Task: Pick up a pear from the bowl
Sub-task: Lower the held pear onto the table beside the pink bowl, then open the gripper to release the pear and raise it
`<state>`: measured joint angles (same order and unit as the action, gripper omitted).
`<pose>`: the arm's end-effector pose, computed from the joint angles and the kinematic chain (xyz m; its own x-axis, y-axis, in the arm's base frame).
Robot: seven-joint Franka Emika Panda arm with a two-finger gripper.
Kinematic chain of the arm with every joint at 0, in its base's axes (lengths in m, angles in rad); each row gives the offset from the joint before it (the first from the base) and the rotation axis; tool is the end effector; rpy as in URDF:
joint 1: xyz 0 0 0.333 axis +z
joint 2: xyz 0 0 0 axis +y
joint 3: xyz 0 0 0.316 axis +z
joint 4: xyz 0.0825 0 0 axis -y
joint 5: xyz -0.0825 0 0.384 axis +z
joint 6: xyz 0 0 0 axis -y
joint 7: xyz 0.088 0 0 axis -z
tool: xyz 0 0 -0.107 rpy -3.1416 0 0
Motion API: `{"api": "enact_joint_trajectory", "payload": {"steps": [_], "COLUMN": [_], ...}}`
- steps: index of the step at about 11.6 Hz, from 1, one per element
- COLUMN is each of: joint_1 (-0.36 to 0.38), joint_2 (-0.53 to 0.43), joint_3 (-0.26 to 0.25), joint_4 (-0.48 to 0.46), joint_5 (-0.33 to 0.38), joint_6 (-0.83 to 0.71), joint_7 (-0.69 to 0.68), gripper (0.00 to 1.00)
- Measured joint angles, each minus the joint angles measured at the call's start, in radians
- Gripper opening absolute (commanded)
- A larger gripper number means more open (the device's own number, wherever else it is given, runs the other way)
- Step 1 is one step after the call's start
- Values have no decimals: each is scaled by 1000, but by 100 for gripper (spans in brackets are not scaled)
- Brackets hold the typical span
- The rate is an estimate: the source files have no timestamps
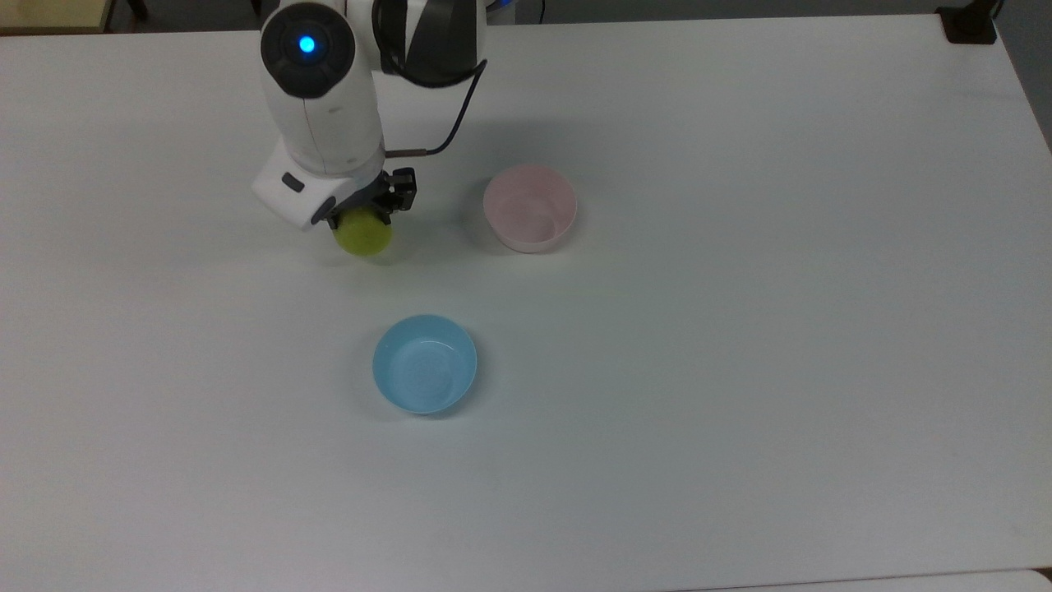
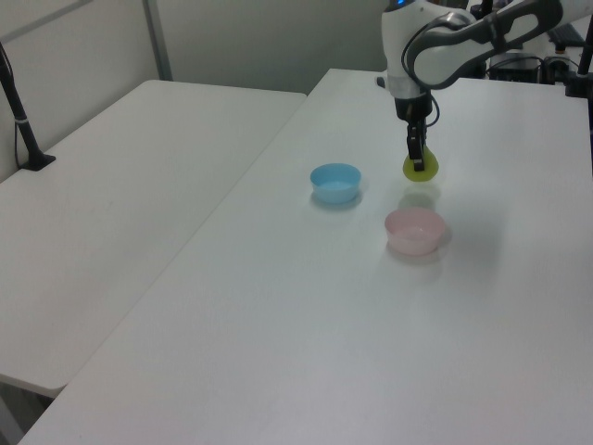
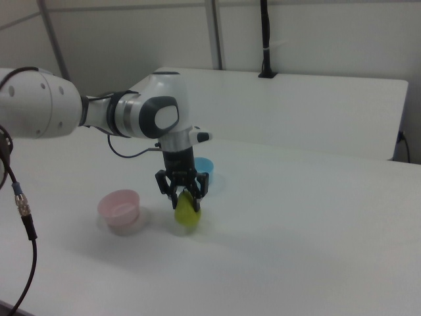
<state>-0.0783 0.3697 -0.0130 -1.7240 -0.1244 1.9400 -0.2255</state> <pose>0.6325 -0.0657 0.3588 0.9680 0.1780 -0.1768 0.1935 -0.9783 0.0745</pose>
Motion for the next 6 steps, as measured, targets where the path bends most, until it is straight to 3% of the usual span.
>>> {"api": "enact_joint_trajectory", "payload": {"steps": [1,3,6], "joint_1": [0,0,-3], "joint_2": [20,36,31], "joint_3": [0,0,0], "joint_4": [0,3,16], "joint_5": [-14,-20,-20], "joint_6": [4,5,5], "joint_7": [0,0,0], "gripper": [53,99,100]}}
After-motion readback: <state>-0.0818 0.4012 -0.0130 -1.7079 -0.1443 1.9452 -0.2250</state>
